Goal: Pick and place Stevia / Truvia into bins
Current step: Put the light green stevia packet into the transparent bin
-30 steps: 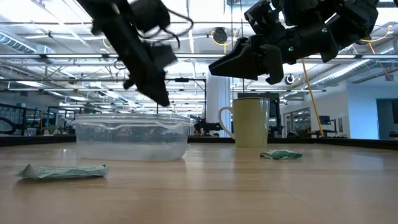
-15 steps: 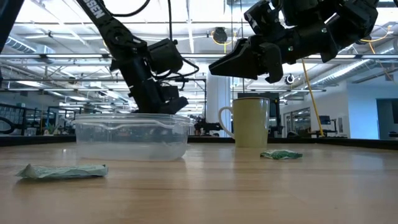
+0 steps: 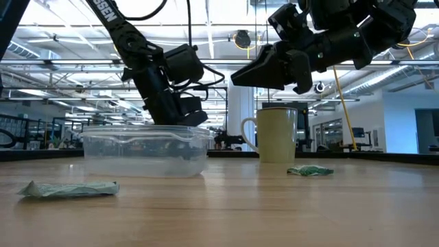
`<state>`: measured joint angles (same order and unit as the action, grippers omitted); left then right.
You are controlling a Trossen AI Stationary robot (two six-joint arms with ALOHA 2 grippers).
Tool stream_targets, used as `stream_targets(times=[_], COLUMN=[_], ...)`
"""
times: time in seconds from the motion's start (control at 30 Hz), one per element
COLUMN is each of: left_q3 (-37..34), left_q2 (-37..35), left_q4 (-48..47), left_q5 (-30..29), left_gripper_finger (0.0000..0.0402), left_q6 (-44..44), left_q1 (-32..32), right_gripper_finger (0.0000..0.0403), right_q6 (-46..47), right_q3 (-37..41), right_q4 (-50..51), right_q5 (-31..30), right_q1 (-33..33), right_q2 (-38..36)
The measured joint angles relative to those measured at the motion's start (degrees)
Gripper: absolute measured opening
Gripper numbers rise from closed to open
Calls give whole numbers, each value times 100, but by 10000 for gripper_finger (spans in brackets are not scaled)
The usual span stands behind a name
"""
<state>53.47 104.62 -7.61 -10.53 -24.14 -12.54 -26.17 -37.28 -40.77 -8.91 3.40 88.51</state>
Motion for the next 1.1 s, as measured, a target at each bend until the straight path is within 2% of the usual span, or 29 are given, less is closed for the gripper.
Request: stream_targets(times=[0.1, 0.23, 0.47, 0.6, 0.7, 0.9, 1.1], left_q3=[0, -11, -15, -1, 0, -13, 0], left_q2=[-14, -236, -1533, -2336, -2586, -2269, -1489], left_q4=[-80, -332, -1092, -1427, -1550, -1628, -1105], left_q5=[29, 56, 41, 662, 990, 430, 501], left_gripper_finger=[8, 5, 3, 3, 3, 3, 4], left_q6=[164, 289, 290, 492, 651, 27, -321], left_q1=[21, 107, 435, 920, 1482, 2558, 2864], right_gripper_finger=[139, 139, 139, 139, 139, 139, 139], right_q6=[0, 0, 0, 0, 0, 2, 2], right_q3=[0, 1, 1, 1, 1, 1, 1], right_q4=[47, 109, 234, 301, 338, 289, 180], right_q5=[0, 0, 0, 0, 0, 0, 0], right_q1=[0, 0, 0, 0, 0, 0, 0], right_q2=[0, 0, 0, 0, 0, 0, 0])
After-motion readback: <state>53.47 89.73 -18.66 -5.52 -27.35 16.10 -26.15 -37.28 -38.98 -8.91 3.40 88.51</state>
